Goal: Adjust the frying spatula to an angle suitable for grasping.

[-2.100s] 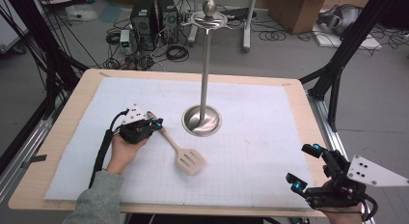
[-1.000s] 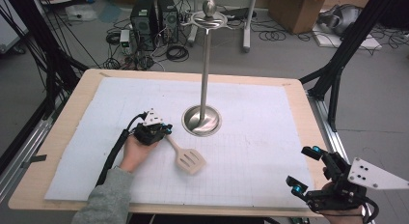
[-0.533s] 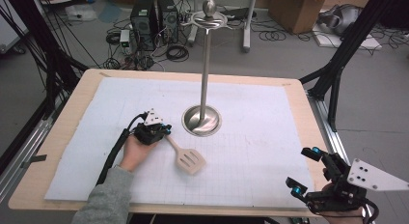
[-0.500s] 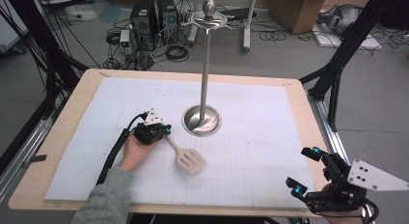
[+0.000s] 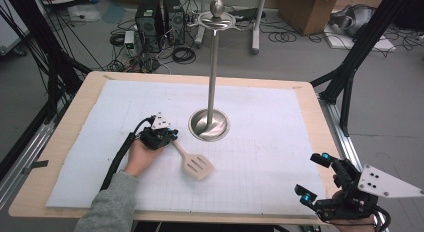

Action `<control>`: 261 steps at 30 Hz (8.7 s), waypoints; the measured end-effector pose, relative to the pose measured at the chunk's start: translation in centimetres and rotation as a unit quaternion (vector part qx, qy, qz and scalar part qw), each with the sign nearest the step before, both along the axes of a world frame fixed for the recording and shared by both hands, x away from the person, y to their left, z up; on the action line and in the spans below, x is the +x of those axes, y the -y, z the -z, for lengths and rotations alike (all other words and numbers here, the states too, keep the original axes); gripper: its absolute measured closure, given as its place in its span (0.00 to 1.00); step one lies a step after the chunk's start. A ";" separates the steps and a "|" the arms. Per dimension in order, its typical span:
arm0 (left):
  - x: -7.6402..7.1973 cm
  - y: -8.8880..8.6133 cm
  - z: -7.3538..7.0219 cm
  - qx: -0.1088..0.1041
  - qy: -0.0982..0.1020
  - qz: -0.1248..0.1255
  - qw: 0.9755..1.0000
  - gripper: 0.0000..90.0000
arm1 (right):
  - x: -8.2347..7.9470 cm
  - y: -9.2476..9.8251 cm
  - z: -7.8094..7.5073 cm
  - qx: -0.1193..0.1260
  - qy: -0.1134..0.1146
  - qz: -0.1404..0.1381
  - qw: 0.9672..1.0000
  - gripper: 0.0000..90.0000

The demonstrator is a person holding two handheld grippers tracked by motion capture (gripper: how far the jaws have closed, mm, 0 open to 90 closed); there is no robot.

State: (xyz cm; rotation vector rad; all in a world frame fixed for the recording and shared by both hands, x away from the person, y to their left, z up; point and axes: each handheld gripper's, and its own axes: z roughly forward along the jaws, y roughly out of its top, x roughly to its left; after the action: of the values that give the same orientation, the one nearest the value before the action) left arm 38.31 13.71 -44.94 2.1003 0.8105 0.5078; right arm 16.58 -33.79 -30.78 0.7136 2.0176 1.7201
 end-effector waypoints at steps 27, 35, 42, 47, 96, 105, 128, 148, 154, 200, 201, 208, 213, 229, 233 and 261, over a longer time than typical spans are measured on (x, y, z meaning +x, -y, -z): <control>-0.6 0.2 -0.1 -0.011 -0.028 0.026 0.999 1.00 | 0.3 0.0 0.2 -0.004 -0.005 0.000 1.000 0.08; -0.8 0.4 -0.1 -0.009 -0.029 0.026 0.999 1.00 | 0.4 0.1 0.3 -0.005 -0.008 -0.001 1.000 0.08; -1.1 0.3 -0.2 -0.004 -0.033 0.028 0.999 1.00 | 0.5 0.0 0.3 -0.006 -0.008 -0.003 1.000 0.08; -1.3 0.3 -0.3 0.001 -0.034 0.031 0.999 1.00 | 0.7 -0.2 0.3 -0.006 -0.011 -0.006 1.000 0.08; -6.0 -1.8 -0.6 0.026 -0.038 0.044 0.998 1.00 | 4.4 -2.8 0.1 -0.010 -0.004 -0.062 0.998 0.08; -6.9 -2.3 -0.6 0.015 -0.043 0.042 0.998 1.00 | 4.9 -3.3 0.1 -0.008 -0.007 -0.072 0.997 0.08; -8.4 -5.9 -2.8 -0.033 0.008 -0.002 0.999 1.00 | 5.8 -3.7 -0.2 -0.001 -0.001 -0.085 0.996 0.08; -9.1 -10.3 -0.7 -0.026 -0.032 -0.065 0.997 1.00 | 7.2 -4.1 -0.6 0.008 0.006 -0.102 0.995 0.08; -8.8 -10.9 0.0 -0.032 -0.044 -0.073 0.996 1.00 | 7.3 -4.3 -0.5 0.004 0.003 -0.103 0.995 0.08; -4.2 -9.7 -0.6 -0.019 -0.042 -0.066 0.997 1.00 | 3.7 -2.0 0.1 -0.014 -0.011 -0.056 0.998 0.08; -4.1 -9.7 -0.6 -0.017 -0.042 -0.066 0.997 1.00 | 3.6 -1.9 0.1 -0.014 -0.011 -0.054 0.998 0.08; -3.6 -9.2 -0.6 -0.015 -0.041 -0.071 0.996 1.00 | 3.1 -1.7 0.2 -0.017 -0.016 -0.047 0.999 0.08; -3.2 -9.1 -0.4 -0.028 -0.041 -0.074 0.996 1.00 | 3.0 -1.5 0.3 -0.019 -0.009 -0.044 0.999 0.08; -1.4 -7.0 -0.7 -0.001 -0.035 -0.072 0.997 1.00 | 1.9 -0.9 0.6 -0.022 -0.019 -0.031 0.999 0.08; -1.1 -6.6 -0.7 -0.001 -0.032 -0.074 0.997 1.00 | 1.5 -0.7 0.7 -0.020 -0.023 -0.026 0.999 0.08; -2.9 -0.1 -1.5 -0.014 -0.039 0.021 0.999 1.00 | 0.9 -0.3 1.0 -0.029 -0.031 -0.014 0.999 0.08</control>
State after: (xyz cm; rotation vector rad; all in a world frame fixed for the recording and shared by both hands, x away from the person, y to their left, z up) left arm 35.41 13.81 -43.45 2.1183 0.8103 0.3928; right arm 17.51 -33.47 -31.77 0.7305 2.1196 1.6658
